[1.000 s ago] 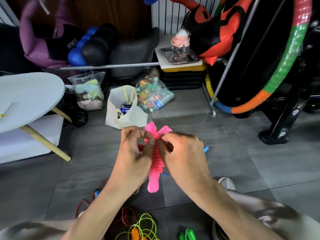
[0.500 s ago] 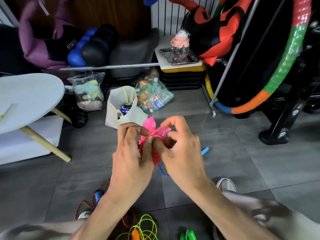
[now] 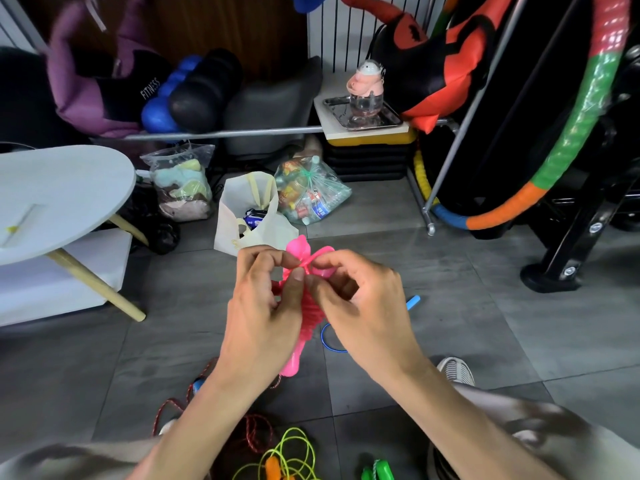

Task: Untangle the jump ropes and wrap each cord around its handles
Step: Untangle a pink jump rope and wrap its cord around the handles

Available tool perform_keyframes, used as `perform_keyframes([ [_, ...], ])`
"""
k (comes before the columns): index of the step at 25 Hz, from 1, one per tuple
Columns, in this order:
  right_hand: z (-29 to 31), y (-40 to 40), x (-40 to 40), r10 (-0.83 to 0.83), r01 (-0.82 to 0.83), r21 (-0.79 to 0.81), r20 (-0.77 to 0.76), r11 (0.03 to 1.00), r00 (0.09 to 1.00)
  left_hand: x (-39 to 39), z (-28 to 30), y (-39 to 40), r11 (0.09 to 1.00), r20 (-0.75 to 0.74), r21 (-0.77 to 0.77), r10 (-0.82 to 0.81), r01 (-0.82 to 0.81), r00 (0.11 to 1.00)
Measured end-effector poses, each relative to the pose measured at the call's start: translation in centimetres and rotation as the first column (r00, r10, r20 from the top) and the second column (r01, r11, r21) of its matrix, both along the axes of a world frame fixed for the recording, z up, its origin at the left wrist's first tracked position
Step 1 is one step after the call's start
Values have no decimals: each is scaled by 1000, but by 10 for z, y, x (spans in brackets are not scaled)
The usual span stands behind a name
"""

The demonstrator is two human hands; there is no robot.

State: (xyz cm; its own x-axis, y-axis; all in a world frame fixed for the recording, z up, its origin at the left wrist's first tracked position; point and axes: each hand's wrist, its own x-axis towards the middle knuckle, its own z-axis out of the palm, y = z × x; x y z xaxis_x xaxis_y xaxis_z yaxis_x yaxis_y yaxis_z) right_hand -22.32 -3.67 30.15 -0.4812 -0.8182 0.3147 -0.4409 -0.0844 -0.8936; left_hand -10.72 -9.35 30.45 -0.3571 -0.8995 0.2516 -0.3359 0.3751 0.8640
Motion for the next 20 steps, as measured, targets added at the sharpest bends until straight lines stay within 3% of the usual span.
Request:
perform_keyframes([
  [3, 1, 2, 4, -29, 26, -20, -164, 999, 986, 0, 3, -1, 1000, 2, 3, -18, 18, 1000],
  [9, -5, 0, 4, -103, 76, -114, -248, 991, 963, -2, 4, -1, 1000, -37, 11, -9, 9, 999],
  [13, -5, 0, 4, -195, 152, -150, -338, 977, 921, -2, 4, -4, 997, -151, -30, -74, 70, 986],
  [18, 4, 4, 4, -149, 131, -173, -98, 976, 984, 0, 11, -3, 987, -204, -57, -160, 152, 966],
  [20, 5, 5, -2, -156, 133, -142, -165, 981, 974, 1, 12, -5, 985, -203, -56, -171, 163, 964],
])
